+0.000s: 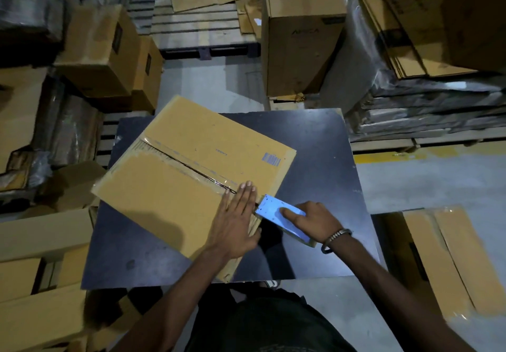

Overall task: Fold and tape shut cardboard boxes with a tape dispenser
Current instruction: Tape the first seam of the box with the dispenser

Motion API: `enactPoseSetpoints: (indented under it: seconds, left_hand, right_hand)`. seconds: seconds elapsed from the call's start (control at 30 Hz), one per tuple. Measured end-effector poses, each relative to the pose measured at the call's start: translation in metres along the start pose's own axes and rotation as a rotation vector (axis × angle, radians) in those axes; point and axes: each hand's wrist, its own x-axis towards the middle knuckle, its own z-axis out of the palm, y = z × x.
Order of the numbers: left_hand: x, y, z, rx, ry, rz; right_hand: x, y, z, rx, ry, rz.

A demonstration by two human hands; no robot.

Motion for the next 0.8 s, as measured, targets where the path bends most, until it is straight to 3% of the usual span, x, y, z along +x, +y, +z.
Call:
enactPoseSetpoints:
  seconds: [0.27, 0.57, 0.8]
  left_hand:
    - [0.000, -0.071, -0.010, 0.044, -0.009, -0.008]
    - [0.002, -0.076, -0.006, 0.089, -0.014, 0.009]
    - [0.001, -0.073, -0.007, 0.029, -0.008, -0.013]
  right_hand:
    - [0.019, -0.054, 0.022, 0.135, -0.052, 0.017]
    - [-0.001, -0.004, 0.012, 0.177, -0.071, 0.056]
    - [0.024, -0.012, 0.041, 0.092, -0.032, 0.053]
